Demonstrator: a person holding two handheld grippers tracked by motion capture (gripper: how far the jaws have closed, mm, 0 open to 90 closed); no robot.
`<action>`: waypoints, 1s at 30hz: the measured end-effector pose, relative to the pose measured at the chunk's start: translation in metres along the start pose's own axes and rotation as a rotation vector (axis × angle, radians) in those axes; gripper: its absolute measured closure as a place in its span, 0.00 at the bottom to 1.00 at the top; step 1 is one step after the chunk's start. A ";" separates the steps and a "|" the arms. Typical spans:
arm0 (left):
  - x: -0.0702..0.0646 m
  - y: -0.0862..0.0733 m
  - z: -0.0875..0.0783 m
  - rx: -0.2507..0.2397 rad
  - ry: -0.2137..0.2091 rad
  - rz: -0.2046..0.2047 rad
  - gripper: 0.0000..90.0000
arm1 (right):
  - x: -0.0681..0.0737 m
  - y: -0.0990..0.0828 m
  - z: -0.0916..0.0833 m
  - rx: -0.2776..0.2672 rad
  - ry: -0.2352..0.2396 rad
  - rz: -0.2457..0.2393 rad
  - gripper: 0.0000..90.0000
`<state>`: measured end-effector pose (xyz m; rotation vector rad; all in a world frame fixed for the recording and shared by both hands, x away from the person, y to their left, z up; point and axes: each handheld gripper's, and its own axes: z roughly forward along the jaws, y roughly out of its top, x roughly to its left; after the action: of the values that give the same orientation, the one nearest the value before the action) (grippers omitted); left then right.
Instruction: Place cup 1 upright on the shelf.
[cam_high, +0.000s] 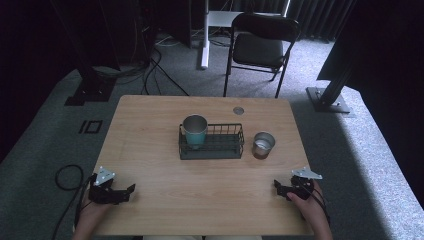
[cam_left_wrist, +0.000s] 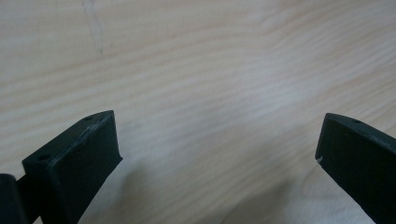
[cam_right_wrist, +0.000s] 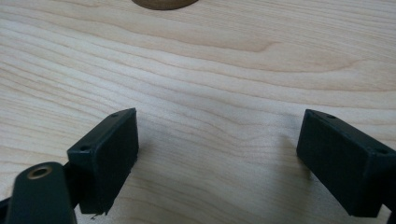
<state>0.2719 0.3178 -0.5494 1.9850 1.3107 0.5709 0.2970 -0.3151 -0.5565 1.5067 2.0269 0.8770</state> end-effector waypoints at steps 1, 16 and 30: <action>0.000 -0.001 0.000 0.005 0.005 0.000 0.00 | 0.000 0.000 0.000 0.000 0.000 0.000 0.14; -0.008 -0.001 0.006 0.075 0.044 -0.031 0.00 | 0.000 0.000 0.000 0.000 0.000 0.000 0.14; -0.008 0.002 0.010 0.079 0.082 -0.059 0.00 | 0.000 0.000 0.000 0.000 0.000 0.000 0.14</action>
<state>0.2771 0.3072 -0.5545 1.9972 1.4577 0.5864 0.2970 -0.3151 -0.5565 1.5063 2.0271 0.8769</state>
